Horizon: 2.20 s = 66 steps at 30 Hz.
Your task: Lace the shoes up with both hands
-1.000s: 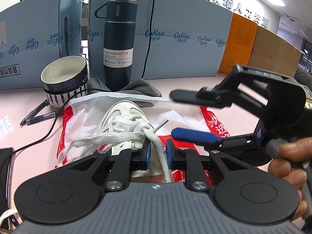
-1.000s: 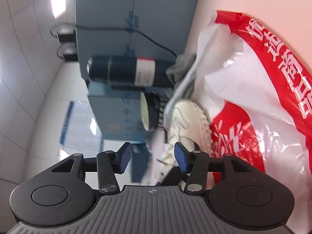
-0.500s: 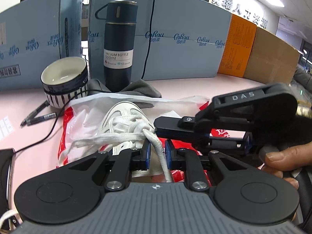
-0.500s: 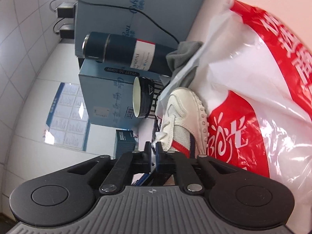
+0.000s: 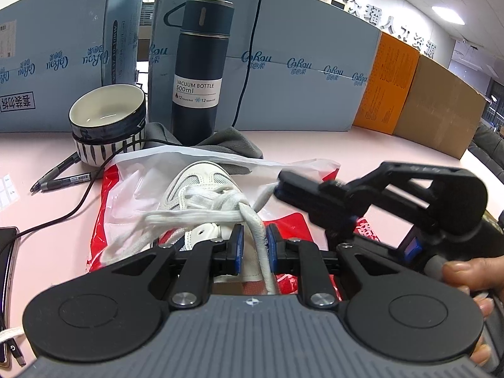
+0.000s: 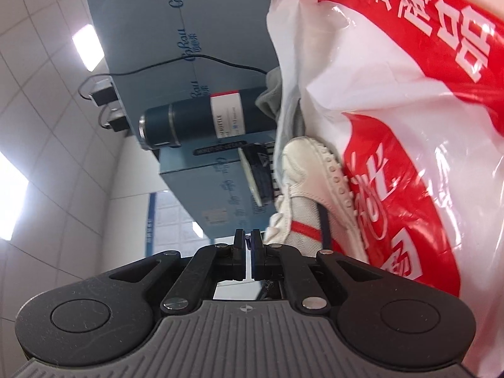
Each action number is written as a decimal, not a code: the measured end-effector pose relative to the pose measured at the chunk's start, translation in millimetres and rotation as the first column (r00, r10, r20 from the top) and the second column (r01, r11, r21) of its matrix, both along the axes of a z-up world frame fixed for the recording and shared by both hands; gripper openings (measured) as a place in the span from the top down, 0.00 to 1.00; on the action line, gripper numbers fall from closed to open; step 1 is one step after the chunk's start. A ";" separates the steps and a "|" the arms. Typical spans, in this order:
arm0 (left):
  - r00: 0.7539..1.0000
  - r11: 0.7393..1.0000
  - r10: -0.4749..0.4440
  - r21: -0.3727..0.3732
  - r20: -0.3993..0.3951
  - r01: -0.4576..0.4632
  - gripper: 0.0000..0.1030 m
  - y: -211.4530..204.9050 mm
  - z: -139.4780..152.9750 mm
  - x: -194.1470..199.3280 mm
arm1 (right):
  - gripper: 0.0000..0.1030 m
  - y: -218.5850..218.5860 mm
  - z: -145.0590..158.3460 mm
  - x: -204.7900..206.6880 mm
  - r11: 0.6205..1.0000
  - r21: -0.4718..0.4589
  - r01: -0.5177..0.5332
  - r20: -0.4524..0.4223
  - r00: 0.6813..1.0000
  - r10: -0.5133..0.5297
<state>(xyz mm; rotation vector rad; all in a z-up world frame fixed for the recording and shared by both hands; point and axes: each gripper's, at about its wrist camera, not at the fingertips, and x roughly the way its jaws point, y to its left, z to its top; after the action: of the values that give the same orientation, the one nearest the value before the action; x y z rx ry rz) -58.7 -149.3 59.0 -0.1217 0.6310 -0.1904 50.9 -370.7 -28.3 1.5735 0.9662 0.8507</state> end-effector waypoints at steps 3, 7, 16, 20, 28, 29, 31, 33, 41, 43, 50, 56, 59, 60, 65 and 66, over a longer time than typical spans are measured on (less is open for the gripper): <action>1.000 1.000 0.006 0.001 0.000 -0.006 0.87 -0.1 -0.4 -0.2 | 0.97 -2.9 2.7 -0.5 0.998 0.058 0.010 0.018 1.000 -0.011; 1.000 1.000 0.014 0.007 0.000 -0.014 0.87 -1.5 -0.2 -0.9 | 0.97 -8.5 9.4 -1.0 0.991 0.131 0.020 0.048 0.998 -0.027; 0.999 0.999 0.034 0.013 0.005 -0.035 0.86 -3.9 0.2 -2.8 | 0.97 -32.1 34.4 2.1 0.969 0.239 0.056 0.117 0.989 -0.086; 0.999 0.999 0.043 0.019 0.009 -0.043 0.86 -5.7 -0.1 -3.5 | 0.97 -43.0 39.3 0.0 0.960 0.271 0.077 0.123 0.986 -0.114; 0.999 0.997 0.038 0.062 0.035 -0.040 0.91 -14.2 1.1 -5.0 | 0.97 -67.0 57.6 0.6 0.931 0.347 0.118 0.160 0.970 -0.182; 0.999 0.997 0.037 0.071 0.038 -0.040 0.91 -15.6 1.2 -5.0 | 0.97 -69.3 59.2 0.5 0.927 0.355 0.123 0.160 0.969 -0.190; 0.998 0.996 0.041 0.075 0.039 -0.044 0.91 -17.1 1.5 -5.4 | 0.97 -74.2 62.1 0.5 0.919 0.371 0.133 0.162 0.965 -0.205; 0.998 0.996 0.048 0.075 0.039 -0.051 0.91 -17.3 1.4 -5.4 | 0.97 -79.4 66.4 0.9 0.914 0.381 0.142 0.171 0.960 -0.220; 0.997 0.994 0.064 0.081 0.045 -0.067 0.91 -19.6 0.9 -6.4 | 0.97 -98.2 80.2 -0.4 0.894 0.412 0.175 0.186 0.945 -0.271; 0.997 0.994 0.066 0.082 0.045 -0.070 0.91 -19.9 0.8 -6.3 | 0.97 -99.8 80.4 0.1 0.890 0.418 0.180 0.181 0.944 -0.276; 0.997 0.994 0.069 0.081 0.043 -0.072 0.91 -20.4 0.3 -5.3 | 0.97 -102.9 82.3 2.2 0.885 0.426 0.188 0.180 0.941 -0.286; 0.997 0.994 0.067 0.080 0.037 -0.070 0.91 -20.0 0.5 -4.2 | 0.96 -107.9 88.5 2.5 0.899 0.389 0.202 0.199 0.934 -0.296; 0.997 0.994 0.067 0.080 0.038 -0.070 0.90 -18.9 1.1 -5.4 | 0.91 -119.0 97.8 1.4 0.914 0.317 0.251 0.230 0.915 -0.331; 0.997 0.995 0.066 0.077 0.039 -0.069 0.89 -17.9 1.1 -6.3 | 0.87 -124.2 101.3 0.9 0.914 0.300 0.273 0.245 0.904 -0.351; 0.997 0.996 0.054 0.065 0.047 -0.057 0.88 -13.7 2.1 -11.1 | 0.75 -145.4 117.2 -2.4 0.902 0.252 0.351 0.304 0.856 -0.419; 0.998 0.996 0.051 0.065 0.049 -0.054 0.88 -13.1 2.4 -12.2 | 0.65 -146.7 119.9 -2.8 0.905 0.233 0.357 0.315 0.852 -0.418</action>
<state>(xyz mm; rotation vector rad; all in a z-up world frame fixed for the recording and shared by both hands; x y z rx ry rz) -70.9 -162.4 61.5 -0.0694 0.5857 -0.1214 48.1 -517.4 91.6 1.6062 0.3001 0.9013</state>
